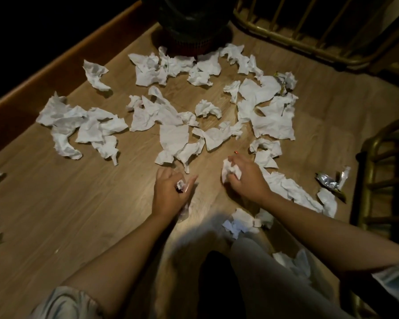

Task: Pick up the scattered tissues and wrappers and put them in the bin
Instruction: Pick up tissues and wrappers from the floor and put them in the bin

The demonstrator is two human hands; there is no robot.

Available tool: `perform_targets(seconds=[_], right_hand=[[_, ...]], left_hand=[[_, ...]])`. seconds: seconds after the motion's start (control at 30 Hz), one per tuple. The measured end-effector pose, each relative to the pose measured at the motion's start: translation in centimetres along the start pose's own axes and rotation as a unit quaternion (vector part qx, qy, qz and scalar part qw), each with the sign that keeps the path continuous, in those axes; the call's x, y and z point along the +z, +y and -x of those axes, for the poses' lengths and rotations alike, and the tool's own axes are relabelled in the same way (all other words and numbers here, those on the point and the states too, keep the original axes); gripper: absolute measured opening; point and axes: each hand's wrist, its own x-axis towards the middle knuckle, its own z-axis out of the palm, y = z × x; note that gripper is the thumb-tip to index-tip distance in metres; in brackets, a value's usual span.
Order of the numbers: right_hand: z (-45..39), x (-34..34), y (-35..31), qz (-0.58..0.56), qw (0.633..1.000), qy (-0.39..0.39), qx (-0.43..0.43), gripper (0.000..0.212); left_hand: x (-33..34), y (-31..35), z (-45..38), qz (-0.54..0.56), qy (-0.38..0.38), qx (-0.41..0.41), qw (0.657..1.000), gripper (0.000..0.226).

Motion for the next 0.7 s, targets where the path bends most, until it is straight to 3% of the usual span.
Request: perform_targets(seconds=[0.07,0.13,0.2,0.3,0.37,0.53,0.7], right_hand=[[-0.3,-1.4,-0.1,-0.054,0.996,0.058,0.034,0.008],[-0.1,-2.4,0.2,-0.089,0.991,0.075,0.061,0.011],[0.9,-3.2,1.0,-0.097,0.992,0.057,0.063,0.01],[3.7,-4.4,2.6,-0.067,0.997,-0.006,0.033,0.023],[6.1,-4.7,3.7,-0.015,0.998,-0.059,0.017,0.03],[11.1,-3.8,6.3,0.088,0.986,-0.14,0.023,0.042],[12.5,-2.9,8.3,0.125,0.976,-0.176,0.021,0.034]], left_hand=[[0.4,0.9,0.1,0.015,-0.033,0.066,0.997,0.019],[0.8,2.2,0.3,0.042,-0.107,0.13,0.985,0.004],[1.5,3.7,0.5,0.041,-0.202,0.2,0.958,0.016],[3.1,6.2,0.9,-0.035,-0.373,0.261,0.89,0.048],[4.2,7.4,1.2,-0.087,-0.436,0.293,0.847,0.06],[5.4,7.2,1.8,-0.151,-0.462,0.353,0.799,0.044],[5.6,5.2,1.1,-0.102,-0.414,0.336,0.84,0.031]])
